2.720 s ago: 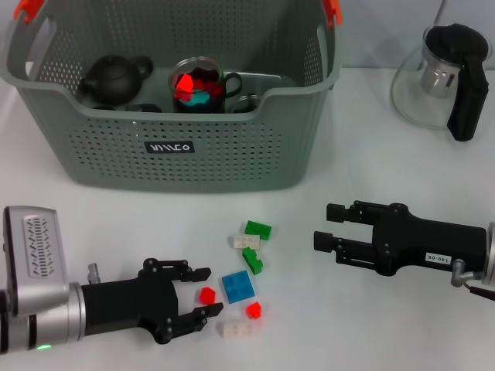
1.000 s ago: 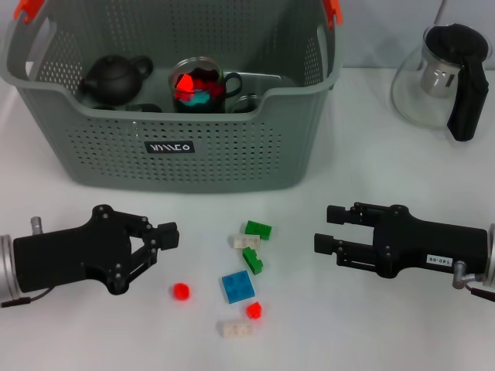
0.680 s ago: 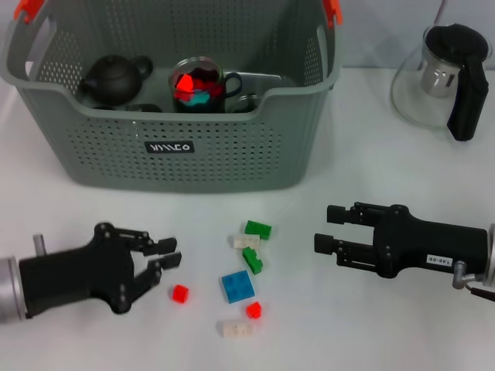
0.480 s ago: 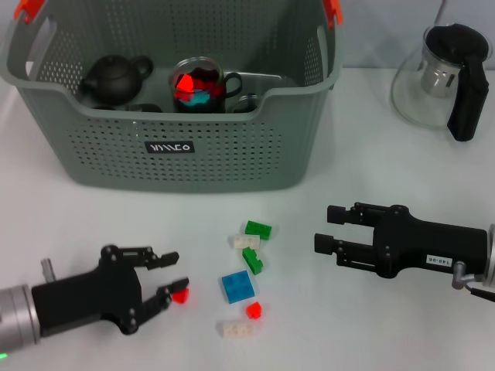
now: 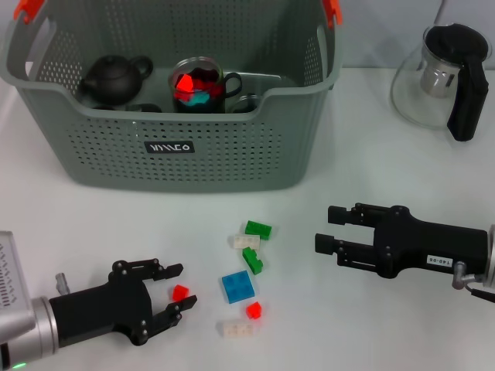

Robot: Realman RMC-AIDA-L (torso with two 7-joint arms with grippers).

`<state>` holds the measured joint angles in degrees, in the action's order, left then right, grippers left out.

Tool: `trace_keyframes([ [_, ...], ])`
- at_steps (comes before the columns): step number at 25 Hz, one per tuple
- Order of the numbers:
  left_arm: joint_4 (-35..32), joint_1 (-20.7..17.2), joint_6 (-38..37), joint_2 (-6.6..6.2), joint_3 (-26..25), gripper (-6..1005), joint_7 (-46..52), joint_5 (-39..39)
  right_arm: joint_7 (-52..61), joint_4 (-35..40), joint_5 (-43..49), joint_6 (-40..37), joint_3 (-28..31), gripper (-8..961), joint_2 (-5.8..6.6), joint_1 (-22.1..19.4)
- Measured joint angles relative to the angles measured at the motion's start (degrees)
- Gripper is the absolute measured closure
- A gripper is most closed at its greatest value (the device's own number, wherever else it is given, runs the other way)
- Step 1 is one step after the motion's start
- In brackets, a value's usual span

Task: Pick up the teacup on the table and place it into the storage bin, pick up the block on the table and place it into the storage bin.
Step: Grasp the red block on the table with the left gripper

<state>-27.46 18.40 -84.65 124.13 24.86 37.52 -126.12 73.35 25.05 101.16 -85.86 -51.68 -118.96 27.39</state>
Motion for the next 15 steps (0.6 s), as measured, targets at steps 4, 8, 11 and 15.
trace_keyframes([
  [4,0.85,0.22,2.13,0.04,0.13,520,-0.02,0.0,0.02,0.0,0.0,0.0,0.0,280,-0.04,-0.13],
  [8,0.92,0.23,2.92,0.06,0.44,521,-0.03,0.0,0.03,0.0,0.0,0.0,0.0,280,-0.04,-0.14],
  [11,0.98,0.24,3.57,0.06,0.65,522,-0.04,0.0,0.04,0.0,0.0,0.0,0.0,280,-0.03,-0.15],
  [15,1.01,0.24,3.6,0.06,0.64,549,-0.05,0.0,0.04,0.0,0.0,-0.01,0.0,279,0.03,-0.14],
])
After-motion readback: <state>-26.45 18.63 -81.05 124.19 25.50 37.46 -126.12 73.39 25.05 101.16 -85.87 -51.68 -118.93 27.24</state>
